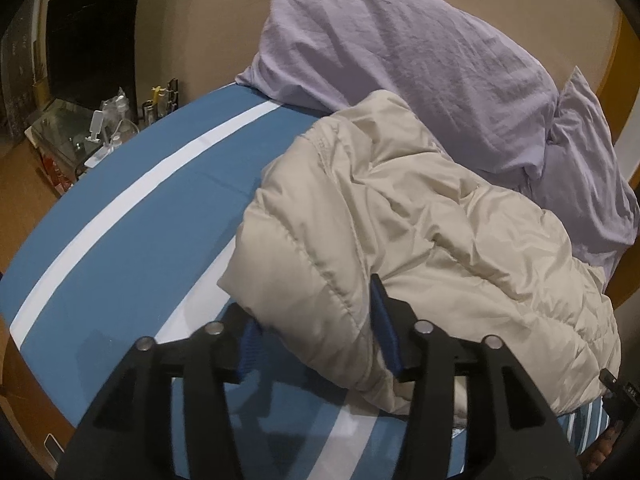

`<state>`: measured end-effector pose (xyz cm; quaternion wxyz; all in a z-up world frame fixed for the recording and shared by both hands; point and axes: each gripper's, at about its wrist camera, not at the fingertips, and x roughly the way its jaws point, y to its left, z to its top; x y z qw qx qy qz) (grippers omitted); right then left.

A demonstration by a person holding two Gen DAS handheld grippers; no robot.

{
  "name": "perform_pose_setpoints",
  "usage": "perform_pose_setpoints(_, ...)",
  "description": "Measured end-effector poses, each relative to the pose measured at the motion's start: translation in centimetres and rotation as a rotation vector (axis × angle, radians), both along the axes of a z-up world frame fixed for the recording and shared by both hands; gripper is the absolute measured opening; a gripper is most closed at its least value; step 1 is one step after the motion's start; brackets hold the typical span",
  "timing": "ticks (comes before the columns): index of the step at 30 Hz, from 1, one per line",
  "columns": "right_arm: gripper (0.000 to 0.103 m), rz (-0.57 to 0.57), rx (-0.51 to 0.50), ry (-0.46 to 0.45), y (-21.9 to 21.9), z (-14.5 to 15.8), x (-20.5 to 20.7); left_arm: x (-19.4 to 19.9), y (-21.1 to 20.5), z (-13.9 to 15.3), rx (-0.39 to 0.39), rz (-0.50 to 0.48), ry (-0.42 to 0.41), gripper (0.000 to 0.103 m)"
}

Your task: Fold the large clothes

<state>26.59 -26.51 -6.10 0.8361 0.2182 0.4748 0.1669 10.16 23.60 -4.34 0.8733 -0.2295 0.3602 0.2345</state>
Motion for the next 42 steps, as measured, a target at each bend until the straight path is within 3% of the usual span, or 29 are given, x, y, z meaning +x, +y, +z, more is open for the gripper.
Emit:
perform_pose_setpoints(5,0.063,-0.086,-0.109,-0.037,-1.0,1.1,-0.3,-0.4,-0.2,0.5,0.013,0.003,-0.029,0.08)
perform_pose_setpoints(10,0.066,-0.118,-0.162,-0.109,-1.2,3.3,-0.1,0.4,-0.2,0.1,0.026,0.015,-0.016,0.086)
perform_pose_setpoints(16,0.067,0.024,-0.209,-0.185,4.5,5.0,0.4,1.1,-0.1,-0.3,0.009,0.042,-0.022,0.092)
perform_pose_setpoints(20,0.067,0.151,-0.258,-0.212,10.3,4.4,0.8,1.7,-0.1,-0.6,-0.001,0.053,-0.017,0.093)
perform_pose_setpoints(25,0.067,0.227,-0.29,-0.228,13.9,3.8,0.4,2.2,0.2,-1.0,-0.021,0.06,-0.013,0.094)
perform_pose_setpoints(33,0.072,0.24,-0.349,-0.243,15.9,2.4,0.3,2.8,0.4,-1.5,-0.046,0.072,-0.021,0.094)
perform_pose_setpoints(40,0.074,0.24,-0.464,-0.267,17.6,-0.2,0.4,3.1,0.5,-1.6,-0.079,0.085,-0.057,0.093)
perform_pose_setpoints(42,0.074,0.239,-0.474,-0.265,17.8,-0.5,0.4,3.1,0.5,-1.5,-0.086,0.088,-0.073,0.088)
